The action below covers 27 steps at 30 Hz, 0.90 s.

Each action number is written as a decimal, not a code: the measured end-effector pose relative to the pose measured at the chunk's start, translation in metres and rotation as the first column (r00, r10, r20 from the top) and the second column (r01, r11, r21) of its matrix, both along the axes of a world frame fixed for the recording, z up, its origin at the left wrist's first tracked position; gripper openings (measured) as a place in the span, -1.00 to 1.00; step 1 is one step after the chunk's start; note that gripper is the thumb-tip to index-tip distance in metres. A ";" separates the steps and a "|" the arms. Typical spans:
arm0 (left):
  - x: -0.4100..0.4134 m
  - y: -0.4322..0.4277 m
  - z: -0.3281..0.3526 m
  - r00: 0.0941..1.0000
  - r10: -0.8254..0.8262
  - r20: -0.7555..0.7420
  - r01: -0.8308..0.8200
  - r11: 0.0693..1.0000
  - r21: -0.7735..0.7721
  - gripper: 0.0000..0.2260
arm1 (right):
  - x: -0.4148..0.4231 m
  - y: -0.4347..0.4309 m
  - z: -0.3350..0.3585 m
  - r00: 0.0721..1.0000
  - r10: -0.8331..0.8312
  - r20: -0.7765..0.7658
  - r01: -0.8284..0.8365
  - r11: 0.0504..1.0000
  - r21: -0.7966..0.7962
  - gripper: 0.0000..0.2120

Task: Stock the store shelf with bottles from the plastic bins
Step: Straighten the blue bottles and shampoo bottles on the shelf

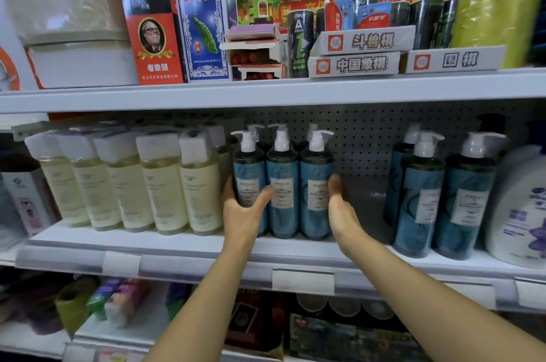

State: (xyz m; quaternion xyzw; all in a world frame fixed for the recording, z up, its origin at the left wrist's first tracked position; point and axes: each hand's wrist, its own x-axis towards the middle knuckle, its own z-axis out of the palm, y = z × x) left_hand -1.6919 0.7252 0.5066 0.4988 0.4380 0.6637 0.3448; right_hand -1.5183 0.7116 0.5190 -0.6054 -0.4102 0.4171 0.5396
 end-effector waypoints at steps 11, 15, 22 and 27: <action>0.045 -0.038 0.010 0.939 0.284 -0.193 -0.250 0.951 0.182 -0.31 | 0.023 -0.034 -0.003 0.960 -0.061 0.273 -0.067 0.897 0.436 -0.41; 0.080 -0.060 0.010 0.985 0.129 -0.118 -0.094 0.960 0.262 -0.55 | 0.037 -0.050 -0.004 0.940 -0.195 0.280 0.003 0.825 0.565 -0.61; 0.144 -0.073 -0.004 0.951 -0.210 -0.225 0.241 0.963 0.119 -0.63 | 0.074 -0.070 -0.006 0.844 -0.486 0.227 0.143 0.611 0.779 -0.71; 0.183 -0.053 -0.008 0.855 -0.309 -0.415 0.331 0.943 -0.019 -0.44 | 0.095 -0.080 -0.014 0.841 -0.506 0.190 0.216 0.637 0.740 -0.53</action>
